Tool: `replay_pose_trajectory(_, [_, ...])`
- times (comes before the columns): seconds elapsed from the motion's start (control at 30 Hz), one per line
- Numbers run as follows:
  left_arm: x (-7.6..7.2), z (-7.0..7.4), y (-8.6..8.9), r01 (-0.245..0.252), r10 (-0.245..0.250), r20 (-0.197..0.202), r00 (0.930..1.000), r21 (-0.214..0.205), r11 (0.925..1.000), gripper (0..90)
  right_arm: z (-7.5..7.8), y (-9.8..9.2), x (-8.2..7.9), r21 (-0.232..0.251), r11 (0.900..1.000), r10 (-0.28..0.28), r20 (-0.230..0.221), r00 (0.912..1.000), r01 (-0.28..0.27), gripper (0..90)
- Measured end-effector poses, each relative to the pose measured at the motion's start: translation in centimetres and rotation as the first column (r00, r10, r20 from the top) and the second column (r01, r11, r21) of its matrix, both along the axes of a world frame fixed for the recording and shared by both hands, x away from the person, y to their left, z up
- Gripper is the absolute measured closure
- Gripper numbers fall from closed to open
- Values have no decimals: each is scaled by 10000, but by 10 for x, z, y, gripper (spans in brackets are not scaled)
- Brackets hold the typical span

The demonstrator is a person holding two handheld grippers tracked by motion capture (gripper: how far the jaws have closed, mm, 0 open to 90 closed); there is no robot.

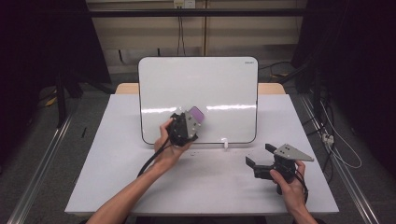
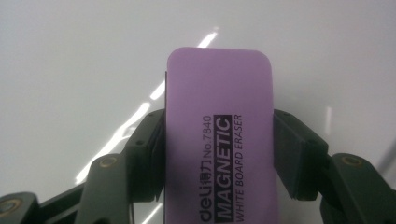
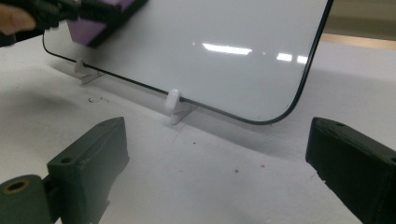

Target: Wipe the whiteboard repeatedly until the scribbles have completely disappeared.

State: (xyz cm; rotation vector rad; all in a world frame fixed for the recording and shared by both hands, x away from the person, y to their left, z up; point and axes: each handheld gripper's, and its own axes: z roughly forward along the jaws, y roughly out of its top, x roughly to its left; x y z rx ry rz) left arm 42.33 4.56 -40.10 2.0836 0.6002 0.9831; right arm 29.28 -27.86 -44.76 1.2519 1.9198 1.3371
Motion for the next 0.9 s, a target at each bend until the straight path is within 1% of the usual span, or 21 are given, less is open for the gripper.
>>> replay_pose_trajectory(0.03, [4, 5, 6, -182, 182, 106, 9998, 50, 9998, 411, 0, 0, 0, -8, 10000, -13, -2, 10000, 13, 55])
replay_pose_trajectory(0.07, [8, 9, 12, -353, 353, 250, 9991, -6, 9994, 412, 1, 1, -1, -10, 10000, 0, 25, 10000, 0, 55])
replay_pose_trajectory(0.1, [12, 14, 18, -534, 535, 250, 9983, -34, 9986, 412, 1, 1, -1, -15, 10000, 14, 37, 10000, -14, 55])
replay_pose_trajectory(0.17, [20, 20, 34, -930, 937, 51, 9956, -750, 9928, 412, 1, 1, 0, -45, 10000, 2, 51, 10000, -1, 55])
replay_pose_trajectory(0.23, [23, 22, 44, -1220, 1241, 205, 9921, -854, 9888, 411, 1, 1, -1, -17, 10000, -3, 39, 10000, 3, 55])
replay_pose_trajectory(0.27, [24, 22, 48, -1265, 1274, 14, 9918, -1129, 9855, 411, 1, 1, -1, -33, 10000, 2, 41, 10000, -2, 55])
replay_pose_trajectory(0.3, [23, 22, 48, -1355, 1361, -40, 9907, -1243, 9830, 411, 0, 1, 0, -37, 10000, -8, 29, 10000, 8, 55])
replay_pose_trajectory(0.33, [22, 22, 46, -1358, 1377, 151, 9904, -918, 9865, 412, 0, 1, 0, -42, 10000, -15, -10, 10000, 15, 55])
replay_pose_trajectory(0.37, [20, 22, 41, -1488, 1508, 244, 9883, -697, 9864, 412, 0, 1, 1, -36, 10000, -24, -19, 10000, 24, 55])
replay_pose_trajectory(0.4, [19, 21, 36, -1412, 1420, 68, 9898, -697, 9875, 411, -1, 1, 2, -60, 10000, -4, -25, 10000, 3, 55])
replay_pose_trajectory(0.43, [17, 19, 31, -1194, 1189, -114, 9928, -700, 9904, 411, -1, 2, 2, -42, 10000, 10, -55, 10000, -10, 55])
replay_pose_trajectory(0.47, [14, 17, 25, -1007, 1002, -111, 9949, -611, 9930, 411, -1, 3, 2, -73, 10000, 40, -45, 10000, -40, 55])
replay_pose_trajectory(0.5, [11, 14, 19, -809, 806, -106, 9967, -405, 9959, 411, -1, 4, 2, -79, 9999, 79, -26, 10000, -79, 55])
replay_pose_trajectory(0.53, [9, 11, 14, -547, 541, -208, 9983, -313, 9980, 411, 0, 4, 2, -102, 9999, 108, 0, 9999, -108, 55])
replay_pose_trajectory(0.57, [6, 8, 10, -385, 380, -250, 9990, -218, 9990, 411, 0, 5, 1, -119, 9998, 139, 6, 9999, -139, 55])
replay_pose_trajectory(0.63, [3, 6, 6, -137, 130, -516, 9986, -135, 9998, 411, -1, 5, 1, -106, 9998, 143, -33, 9999, -144, 55])
replay_pose_trajectory(0.67, [2, 5, 5, -125, 110, -534, 9985, -264, 9996, 411, -1, 5, 1, -97, 9998, 144, -40, 9999, -144, 55])
replay_pose_trajectory(0.73, [2, 4, 7, -82, 66, -592, 9982, -265, 9996, 411, -1, 4, 1, -71, 9999, 139, -17, 9999, -139, 55])
replay_pose_trajectory(0.8, [1, 5, 9, -150, 118, -611, 9981, -526, 9985, 411, 0, 3, 1, -52, 9999, 128, -6, 9999, -128, 55])
replay_pose_trajectory(0.9, [-1, 12, 17, -194, 113, -807, 9967, -1003, 9948, 411, 0, 3, 1, 30, 9999, 143, -5, 9999, -143, 55])
